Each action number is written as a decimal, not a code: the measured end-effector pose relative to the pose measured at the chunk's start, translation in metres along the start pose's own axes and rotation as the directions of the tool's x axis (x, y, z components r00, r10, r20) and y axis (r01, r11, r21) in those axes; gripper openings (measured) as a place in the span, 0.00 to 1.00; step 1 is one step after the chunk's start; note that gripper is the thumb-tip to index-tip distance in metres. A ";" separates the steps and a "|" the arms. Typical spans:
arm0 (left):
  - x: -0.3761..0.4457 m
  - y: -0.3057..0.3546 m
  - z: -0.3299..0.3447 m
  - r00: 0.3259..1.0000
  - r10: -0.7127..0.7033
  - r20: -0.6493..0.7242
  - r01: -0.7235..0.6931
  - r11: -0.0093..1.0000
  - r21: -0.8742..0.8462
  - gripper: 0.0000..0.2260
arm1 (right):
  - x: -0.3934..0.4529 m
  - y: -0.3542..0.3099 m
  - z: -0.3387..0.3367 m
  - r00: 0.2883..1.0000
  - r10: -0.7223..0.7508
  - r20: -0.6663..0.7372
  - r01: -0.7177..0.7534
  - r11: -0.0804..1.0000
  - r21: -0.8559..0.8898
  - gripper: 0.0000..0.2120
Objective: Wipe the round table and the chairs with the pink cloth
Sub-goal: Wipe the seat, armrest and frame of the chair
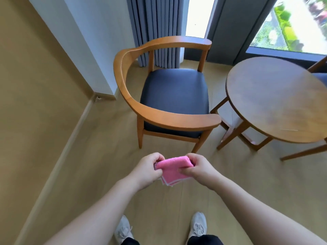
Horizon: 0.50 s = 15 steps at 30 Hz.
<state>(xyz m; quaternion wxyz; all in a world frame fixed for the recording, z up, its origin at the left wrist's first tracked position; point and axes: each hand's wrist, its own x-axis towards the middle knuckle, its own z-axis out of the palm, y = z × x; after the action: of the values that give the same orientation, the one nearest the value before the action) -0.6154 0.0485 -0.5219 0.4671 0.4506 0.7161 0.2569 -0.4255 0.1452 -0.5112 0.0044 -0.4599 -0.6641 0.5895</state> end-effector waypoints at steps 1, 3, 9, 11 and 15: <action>0.010 -0.012 0.000 1.000 0.011 0.014 -0.011 1.000 0.024 0.12 | 0.010 0.008 0.008 1.000 0.011 -0.023 -0.011 1.000 0.001 0.08; 0.032 -0.037 0.000 0.999 0.033 0.041 -0.035 0.998 0.058 0.12 | 0.035 0.024 0.023 0.997 0.025 -0.070 -0.024 1.000 0.012 0.08; 0.101 -0.123 0.010 0.983 0.144 0.114 -0.172 0.941 0.293 0.07 | 0.116 0.091 0.061 0.988 -0.037 -0.147 0.032 0.999 -0.038 0.06; 0.130 -0.156 0.024 0.967 0.216 0.132 -0.253 0.849 0.463 0.06 | 0.149 0.124 0.074 0.978 -0.084 -0.192 0.071 0.995 -0.072 0.06; 0.187 -0.221 0.065 0.934 0.340 0.109 -0.334 0.723 0.604 0.12 | 0.209 0.201 0.089 0.936 -0.165 -0.310 0.112 0.977 -0.182 0.05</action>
<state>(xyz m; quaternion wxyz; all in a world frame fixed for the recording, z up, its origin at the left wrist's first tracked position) -0.6761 0.1087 -0.8063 0.2373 0.6987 0.6684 0.0931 -0.4729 0.1810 -0.8080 0.1176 -0.5011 -0.7306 0.4487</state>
